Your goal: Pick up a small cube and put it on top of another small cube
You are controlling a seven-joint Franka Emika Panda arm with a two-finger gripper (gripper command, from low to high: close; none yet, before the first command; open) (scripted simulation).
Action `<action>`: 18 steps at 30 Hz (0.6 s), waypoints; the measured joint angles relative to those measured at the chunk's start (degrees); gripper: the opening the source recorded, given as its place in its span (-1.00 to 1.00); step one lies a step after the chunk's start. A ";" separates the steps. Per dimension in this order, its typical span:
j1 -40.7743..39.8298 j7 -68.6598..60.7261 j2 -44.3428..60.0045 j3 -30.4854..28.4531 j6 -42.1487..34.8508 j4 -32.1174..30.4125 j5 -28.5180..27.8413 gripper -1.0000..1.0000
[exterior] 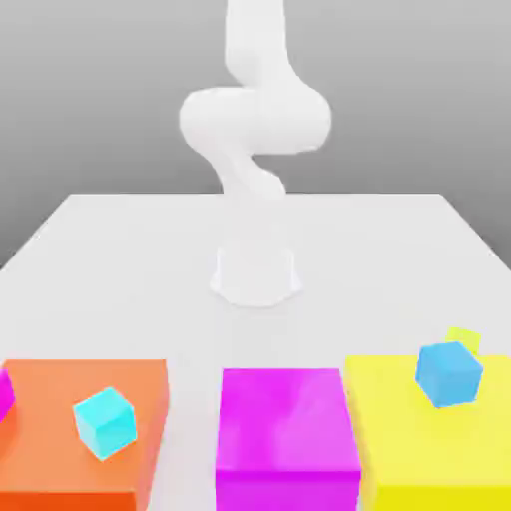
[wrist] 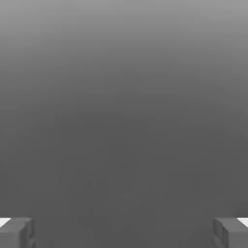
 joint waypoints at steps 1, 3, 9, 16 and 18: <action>1.66 -2.65 1.40 -0.11 0.82 -0.68 -0.08 0.00; 4.77 -7.71 4.07 -0.30 2.38 -1.97 -0.17 0.00; 13.38 -22.77 11.85 -0.50 6.94 -5.73 -0.04 0.00; 23.03 -40.47 20.89 -0.35 12.23 -10.10 0.38 0.00; 25.53 -45.58 23.48 -0.04 13.72 -11.34 0.56 0.00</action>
